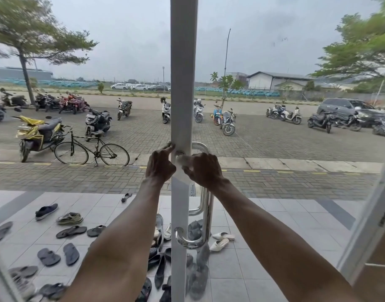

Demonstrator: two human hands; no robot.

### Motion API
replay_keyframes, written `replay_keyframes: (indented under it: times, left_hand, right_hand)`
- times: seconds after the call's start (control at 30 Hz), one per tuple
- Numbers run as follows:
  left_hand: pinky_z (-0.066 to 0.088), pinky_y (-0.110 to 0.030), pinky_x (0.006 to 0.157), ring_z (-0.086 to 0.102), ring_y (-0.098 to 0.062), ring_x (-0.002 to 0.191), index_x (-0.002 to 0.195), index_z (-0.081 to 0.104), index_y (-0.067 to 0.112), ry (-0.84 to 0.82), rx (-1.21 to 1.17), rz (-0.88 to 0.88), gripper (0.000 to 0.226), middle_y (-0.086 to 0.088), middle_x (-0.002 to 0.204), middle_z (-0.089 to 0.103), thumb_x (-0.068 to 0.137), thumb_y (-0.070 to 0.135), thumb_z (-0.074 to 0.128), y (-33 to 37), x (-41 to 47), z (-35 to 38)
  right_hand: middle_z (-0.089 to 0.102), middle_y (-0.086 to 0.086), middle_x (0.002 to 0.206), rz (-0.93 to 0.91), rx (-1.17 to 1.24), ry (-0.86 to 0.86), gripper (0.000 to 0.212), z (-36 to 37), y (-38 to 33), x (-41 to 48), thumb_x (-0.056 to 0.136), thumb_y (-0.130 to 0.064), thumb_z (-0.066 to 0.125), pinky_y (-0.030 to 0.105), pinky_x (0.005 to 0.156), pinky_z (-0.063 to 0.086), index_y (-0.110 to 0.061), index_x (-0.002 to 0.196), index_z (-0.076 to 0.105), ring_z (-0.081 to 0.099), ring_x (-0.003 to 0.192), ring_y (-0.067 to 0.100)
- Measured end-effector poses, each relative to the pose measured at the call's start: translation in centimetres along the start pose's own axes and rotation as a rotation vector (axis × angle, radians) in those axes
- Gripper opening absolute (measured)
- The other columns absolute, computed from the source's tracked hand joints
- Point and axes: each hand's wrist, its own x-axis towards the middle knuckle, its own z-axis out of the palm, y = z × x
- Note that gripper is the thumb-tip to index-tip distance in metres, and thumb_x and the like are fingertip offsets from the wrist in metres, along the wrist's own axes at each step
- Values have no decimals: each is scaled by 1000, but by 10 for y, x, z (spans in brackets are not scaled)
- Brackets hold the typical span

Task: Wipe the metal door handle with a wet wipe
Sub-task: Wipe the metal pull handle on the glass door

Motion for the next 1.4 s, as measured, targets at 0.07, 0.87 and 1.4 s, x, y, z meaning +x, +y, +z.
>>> replay_keyframes:
  times: [0.07,0.87,1.4]
  left_hand:
    - [52,-39,100,60,-28,124,136,57,7,-4,-12,9,70,-6,146,51,68,-8,47,-1,1,-1]
    - [56,-41,91,65,-30,113,120,64,25,-34,89,121,60,4,139,58,71,-4,49,11,-18,-6]
    - [56,-39,82,68,-38,101,123,68,20,3,94,60,44,-13,110,73,82,7,67,24,-23,-3]
  right_hand:
    - [74,11,87,17,20,-39,29,-3,-7,9,87,-34,60,35,73,54,-28,115,66,71,84,31]
    - [73,5,110,11,166,153,35,0,8,-27,88,-27,71,38,75,58,-13,119,67,69,101,27]
    - [76,4,97,333,84,255,27,14,2,-55,93,-30,63,43,119,28,-14,115,68,73,86,22]
